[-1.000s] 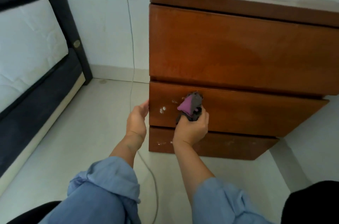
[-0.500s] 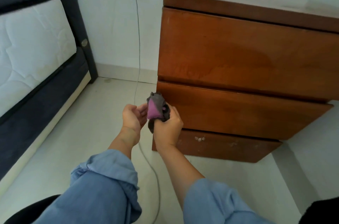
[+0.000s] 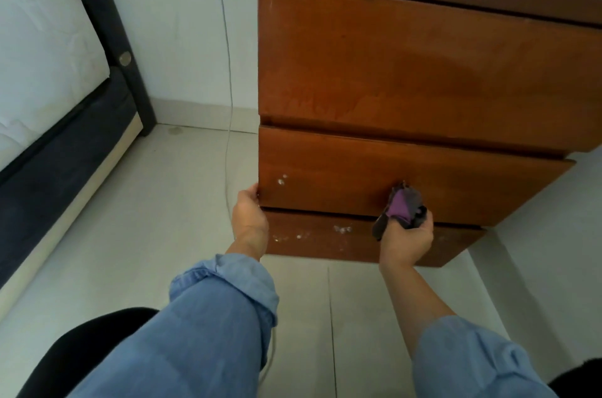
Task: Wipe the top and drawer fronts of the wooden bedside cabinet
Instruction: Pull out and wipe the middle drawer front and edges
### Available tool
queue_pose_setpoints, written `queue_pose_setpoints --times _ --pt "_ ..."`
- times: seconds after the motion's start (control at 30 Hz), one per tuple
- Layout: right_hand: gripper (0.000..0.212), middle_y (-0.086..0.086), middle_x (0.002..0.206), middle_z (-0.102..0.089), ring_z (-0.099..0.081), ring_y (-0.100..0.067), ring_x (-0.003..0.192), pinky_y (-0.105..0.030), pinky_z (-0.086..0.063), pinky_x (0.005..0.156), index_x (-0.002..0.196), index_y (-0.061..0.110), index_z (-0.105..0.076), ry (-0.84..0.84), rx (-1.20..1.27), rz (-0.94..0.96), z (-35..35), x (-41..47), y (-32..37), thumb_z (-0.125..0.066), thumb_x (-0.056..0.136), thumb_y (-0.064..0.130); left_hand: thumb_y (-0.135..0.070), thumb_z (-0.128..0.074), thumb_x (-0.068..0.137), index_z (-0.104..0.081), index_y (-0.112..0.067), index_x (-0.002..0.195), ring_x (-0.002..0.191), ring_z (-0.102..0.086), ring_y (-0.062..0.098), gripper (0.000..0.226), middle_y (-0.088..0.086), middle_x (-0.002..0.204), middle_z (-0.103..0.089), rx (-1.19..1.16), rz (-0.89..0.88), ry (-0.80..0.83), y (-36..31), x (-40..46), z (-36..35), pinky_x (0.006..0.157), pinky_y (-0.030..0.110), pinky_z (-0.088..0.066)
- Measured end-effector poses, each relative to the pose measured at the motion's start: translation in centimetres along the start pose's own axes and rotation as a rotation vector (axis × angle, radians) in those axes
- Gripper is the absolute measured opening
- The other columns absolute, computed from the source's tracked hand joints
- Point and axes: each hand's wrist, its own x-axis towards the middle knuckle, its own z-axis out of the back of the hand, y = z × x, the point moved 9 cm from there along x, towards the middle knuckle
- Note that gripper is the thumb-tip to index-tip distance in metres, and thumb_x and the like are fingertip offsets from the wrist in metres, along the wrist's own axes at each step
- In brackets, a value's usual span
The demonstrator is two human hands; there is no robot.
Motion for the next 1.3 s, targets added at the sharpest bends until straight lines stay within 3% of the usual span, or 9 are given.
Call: queue_pose_setpoints --times 0.03,0.13,0.3,0.53,0.77,0.9,1.07,1.2,1.3 --pt "0.043 -0.018 0.121 -0.06 -0.059 -0.028 0.107 -0.009 -0.04 0.076 0.125 0.0 -0.052 -0.01 -0.008 0.02 -0.1 0.4 -0.1 -0.06 0.083 -0.004 -0.023 -0.028 0.098 -0.063 -0.023 0.1 0.081 -0.057 0.006 0.035 -0.006 0.094 -0.065 -0.011 -0.004 -0.003 0.0 0.0 0.1 0.067 0.018 -0.038" --pt "0.041 -0.016 0.116 -0.062 -0.058 -0.022 0.098 -0.005 -0.043 0.069 0.121 0.0 -0.056 -0.048 -0.012 0.07 -0.8 0.4 0.0 -0.062 0.081 -0.005 -0.02 -0.022 0.097 -0.059 -0.011 0.126 0.103 -0.055 0.011 0.048 0.005 0.126 -0.061 -0.022 -0.026 -0.019 0.2 1.0 0.4 0.089 0.021 -0.034" --pt "0.032 -0.015 0.101 -0.064 -0.056 -0.019 0.083 -0.028 -0.049 0.072 0.106 0.008 -0.063 -0.047 -0.012 0.094 -3.4 -2.2 -0.9 -0.071 0.075 0.003 -0.019 -0.017 0.097 -0.058 -0.007 0.128 0.11 -0.052 0.012 0.052 0.007 0.127 -0.06 0.013 -0.015 0.015 0.3 1.7 0.7 0.093 0.024 -0.032" --pt "0.02 -0.012 0.085 -0.063 -0.051 -0.019 0.07 -0.027 -0.044 0.064 0.084 0.015 -0.059 0.071 -0.082 0.203 -7.6 -7.6 -0.5 -0.071 0.072 0.003 -0.018 -0.014 0.097 -0.057 -0.007 0.128 0.113 -0.05 0.014 0.054 0.007 0.13 -0.058 0.036 0.046 0.089 0.0 1.6 0.8 0.115 0.035 -0.023" --pt "0.016 -0.005 0.077 -0.062 -0.052 -0.014 0.064 -0.007 -0.038 0.055 0.077 0.012 -0.061 0.187 -0.082 0.247 -11.1 -12.2 0.3 -0.071 0.071 0.001 -0.021 -0.015 0.097 -0.057 -0.005 0.128 0.127 -0.047 0.02 0.055 0.011 0.135 -0.056 0.026 0.112 0.15 -0.1 1.8 1.0 0.115 0.035 -0.023" --pt "0.017 -0.001 0.077 -0.063 -0.054 -0.011 0.064 -0.017 -0.043 0.055 0.075 0.014 -0.062 0.241 -0.103 0.263 -12.4 -13.6 0.6 -0.068 0.071 -0.001 -0.022 -0.015 0.095 -0.058 -0.007 0.128 0.115 -0.05 0.016 0.056 0.01 0.133 -0.058 0.036 0.13 0.165 -0.1 2.2 1.3 0.112 0.034 -0.024" --pt "0.014 -0.002 0.077 -0.064 -0.053 -0.012 0.063 -0.017 -0.038 0.054 0.075 0.01 -0.063 0.257 -0.139 0.27 -13.0 -14.6 0.9 -0.065 0.072 -0.003 -0.023 -0.016 0.095 -0.061 -0.005 0.124 0.119 -0.051 0.018 0.056 0.009 0.124 -0.061 0.018 0.153 0.146 0.1 1.8 2.0 0.112 0.035 -0.026" --pt "0.025 -0.001 0.084 -0.067 -0.06 -0.017 0.074 -0.02 -0.046 0.06 0.088 0.011 -0.07 0.619 -0.275 0.363 -16.7 -16.7 1.2 -0.059 0.074 -0.006 -0.02 -0.023 0.093 -0.06 -0.008 0.09 0.086 -0.054 0.021 0.039 0.009 0.087 -0.06 -0.087 0.18 0.008 0.7 1.8 4.1 0.082 0.031 -0.043" --pt "0.027 -0.003 0.086 -0.068 -0.061 -0.018 0.077 -0.024 -0.049 0.063 0.09 0.011 -0.07 0.67 -0.246 0.332 -16.5 -16.9 1.4 -0.057 0.074 -0.007 -0.019 -0.023 0.094 -0.061 -0.004 0.103 0.097 -0.056 0.024 0.042 0.009 0.088 -0.064 -0.065 0.174 -0.011 1.0 1.4 4.9 0.091 0.035 -0.043"
